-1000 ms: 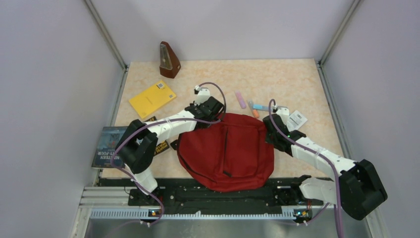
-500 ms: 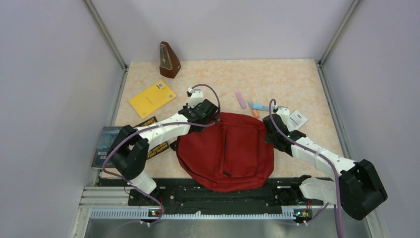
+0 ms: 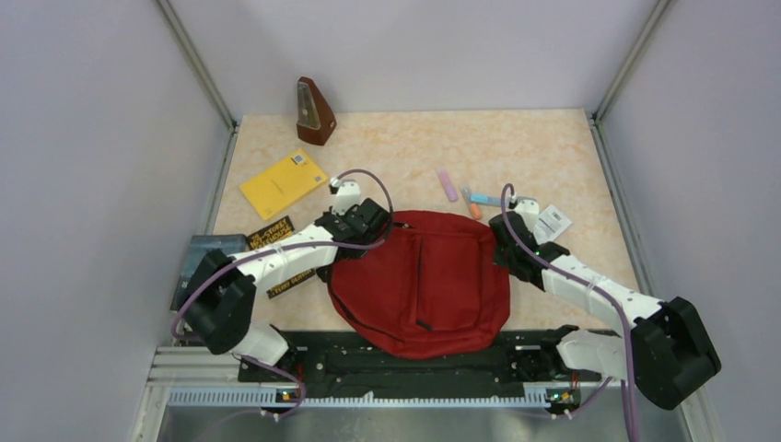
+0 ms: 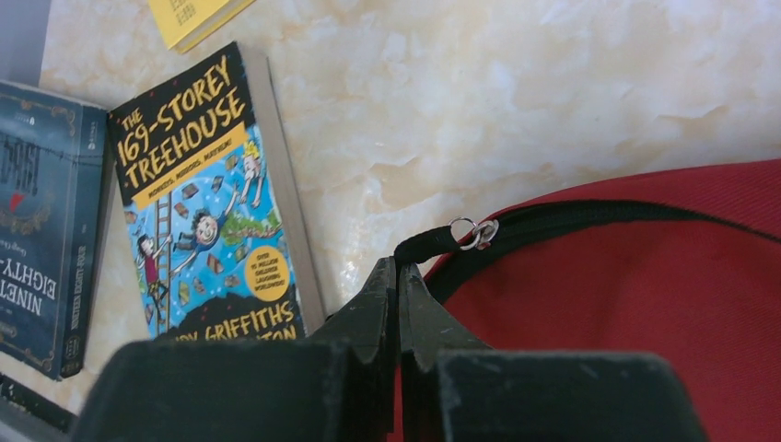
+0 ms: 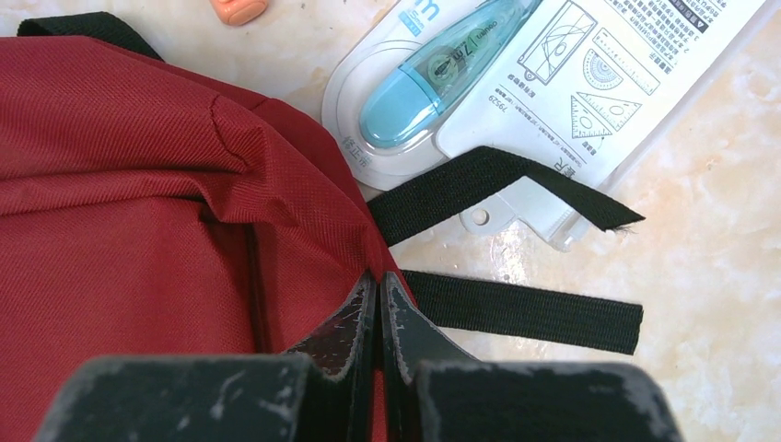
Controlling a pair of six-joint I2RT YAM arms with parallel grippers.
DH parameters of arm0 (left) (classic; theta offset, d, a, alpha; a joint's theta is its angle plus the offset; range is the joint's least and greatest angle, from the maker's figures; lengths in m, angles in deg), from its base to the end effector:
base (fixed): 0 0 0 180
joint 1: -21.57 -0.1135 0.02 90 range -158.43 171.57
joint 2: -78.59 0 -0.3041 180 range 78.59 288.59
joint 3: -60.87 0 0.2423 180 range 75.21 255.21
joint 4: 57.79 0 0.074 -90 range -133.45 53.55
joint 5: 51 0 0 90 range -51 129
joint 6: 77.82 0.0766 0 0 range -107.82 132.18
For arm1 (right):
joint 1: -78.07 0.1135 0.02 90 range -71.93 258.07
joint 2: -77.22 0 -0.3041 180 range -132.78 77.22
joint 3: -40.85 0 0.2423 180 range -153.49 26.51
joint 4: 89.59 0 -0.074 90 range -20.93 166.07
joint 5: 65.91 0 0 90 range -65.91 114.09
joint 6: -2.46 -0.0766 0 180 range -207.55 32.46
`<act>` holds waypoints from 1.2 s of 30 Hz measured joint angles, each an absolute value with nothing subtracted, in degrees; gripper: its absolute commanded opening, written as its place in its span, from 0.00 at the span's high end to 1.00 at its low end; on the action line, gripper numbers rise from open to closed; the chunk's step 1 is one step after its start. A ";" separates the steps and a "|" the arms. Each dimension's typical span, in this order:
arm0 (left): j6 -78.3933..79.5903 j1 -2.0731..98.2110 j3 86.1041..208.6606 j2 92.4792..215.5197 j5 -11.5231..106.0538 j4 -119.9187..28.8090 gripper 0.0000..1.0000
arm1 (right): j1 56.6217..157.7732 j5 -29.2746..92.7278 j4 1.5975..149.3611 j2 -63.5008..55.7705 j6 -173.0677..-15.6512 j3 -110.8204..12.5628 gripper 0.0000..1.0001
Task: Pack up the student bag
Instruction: Unzip the student bag at the center of the board.
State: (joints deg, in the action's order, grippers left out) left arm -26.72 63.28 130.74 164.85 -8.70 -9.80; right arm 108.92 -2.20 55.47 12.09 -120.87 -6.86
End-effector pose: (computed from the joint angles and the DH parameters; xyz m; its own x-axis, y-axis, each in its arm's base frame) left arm 0.2519 -0.1486 0.2354 -0.6551 0.0178 -0.7553 -0.2600 0.9334 0.2475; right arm 0.1981 0.0788 0.2039 -0.6930 0.1599 -0.7030 0.1834 0.9821 0.0425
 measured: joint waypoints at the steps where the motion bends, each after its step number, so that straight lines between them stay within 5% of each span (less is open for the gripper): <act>1: -26.98 63.26 130.00 164.06 -8.68 -9.47 1.00 | 108.92 -2.20 55.45 12.18 -120.84 -6.86 1.00; 8: -28.01 63.22 123.59 156.81 -5.27 -10.65 1.00 | 108.92 -2.18 55.45 12.77 -120.63 -6.88 0.96; 14: -26.83 63.15 120.40 152.02 -1.53 -13.10 1.00 | 108.88 -1.67 54.82 15.24 -117.59 -7.06 0.43; 17: -25.58 63.00 120.36 151.37 0.46 -14.70 1.00 | 108.75 -0.78 53.55 17.97 -114.90 -8.30 0.30; 26: -23.63 62.89 120.34 151.17 2.89 -16.95 1.00 | 109.56 7.59 54.25 22.30 -109.59 -14.01 0.28; 36: -23.59 62.89 120.34 151.15 3.41 -16.95 1.00 | 120.37 9.71 58.05 7.79 -112.93 -15.60 0.30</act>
